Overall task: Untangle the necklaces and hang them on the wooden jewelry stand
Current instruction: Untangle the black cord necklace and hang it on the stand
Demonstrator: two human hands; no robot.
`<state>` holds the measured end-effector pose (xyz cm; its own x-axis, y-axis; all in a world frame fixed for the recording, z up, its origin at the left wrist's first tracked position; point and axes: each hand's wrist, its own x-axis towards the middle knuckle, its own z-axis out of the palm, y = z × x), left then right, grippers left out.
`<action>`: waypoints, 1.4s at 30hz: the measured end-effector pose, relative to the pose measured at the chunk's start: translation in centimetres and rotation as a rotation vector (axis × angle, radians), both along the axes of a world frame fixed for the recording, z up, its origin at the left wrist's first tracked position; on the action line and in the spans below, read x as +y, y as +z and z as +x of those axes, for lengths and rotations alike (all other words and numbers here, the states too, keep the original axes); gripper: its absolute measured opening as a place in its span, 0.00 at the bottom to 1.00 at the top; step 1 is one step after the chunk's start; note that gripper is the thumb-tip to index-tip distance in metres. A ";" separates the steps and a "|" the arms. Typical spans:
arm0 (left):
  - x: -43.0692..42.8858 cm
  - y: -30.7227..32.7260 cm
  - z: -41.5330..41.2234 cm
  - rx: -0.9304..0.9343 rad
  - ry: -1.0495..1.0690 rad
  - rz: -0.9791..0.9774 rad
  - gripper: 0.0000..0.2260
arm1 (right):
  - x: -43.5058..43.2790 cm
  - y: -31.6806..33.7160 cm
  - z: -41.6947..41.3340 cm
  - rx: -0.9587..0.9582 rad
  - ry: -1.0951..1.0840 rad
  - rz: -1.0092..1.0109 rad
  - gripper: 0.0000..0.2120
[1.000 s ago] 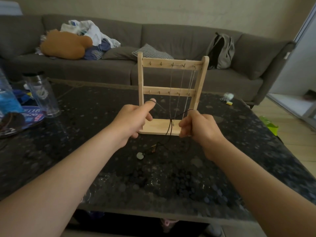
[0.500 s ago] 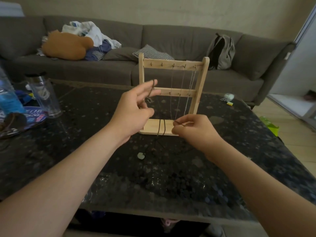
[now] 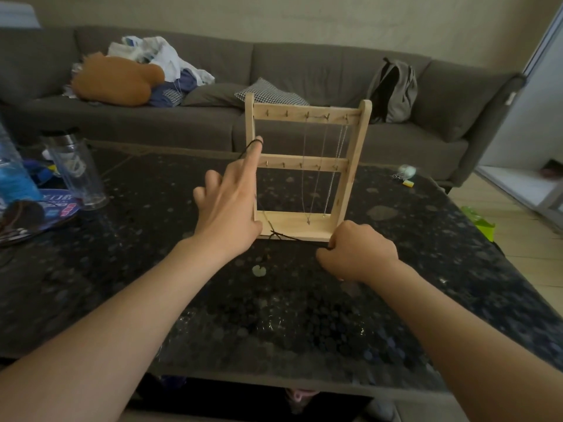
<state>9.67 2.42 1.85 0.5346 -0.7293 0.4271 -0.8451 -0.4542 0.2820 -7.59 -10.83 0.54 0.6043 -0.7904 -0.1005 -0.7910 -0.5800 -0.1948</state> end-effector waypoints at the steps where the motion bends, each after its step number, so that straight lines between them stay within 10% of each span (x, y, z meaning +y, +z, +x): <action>1: 0.0 -0.1 0.1 0.000 0.014 0.019 0.64 | -0.1 -0.1 0.0 -0.033 -0.030 0.008 0.18; 8: 0.3 0.0 0.3 0.012 -0.018 -0.003 0.65 | 0.2 2.0 0.1 -0.613 -0.263 0.395 0.15; 14: -0.1 1.3 -0.4 0.272 -0.181 -0.313 0.40 | 2.6 4.3 -0.1 -0.969 -0.040 0.525 0.11; 28: 0.1 2.9 -1.6 0.560 -0.518 -0.311 0.37 | 3.9 5.0 0.8 -0.760 0.231 0.261 0.16; 42: 0.2 2.5 -2.0 0.544 -0.541 -0.347 0.39 | 2.4 3.7 1.2 -0.845 0.065 0.599 0.20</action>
<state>7.67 2.58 4.32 0.3448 -0.8193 0.4581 -0.6271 0.1621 0.7619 -6.37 -8.39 4.27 0.7000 -0.7140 0.0104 -0.2332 -0.2423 -0.9418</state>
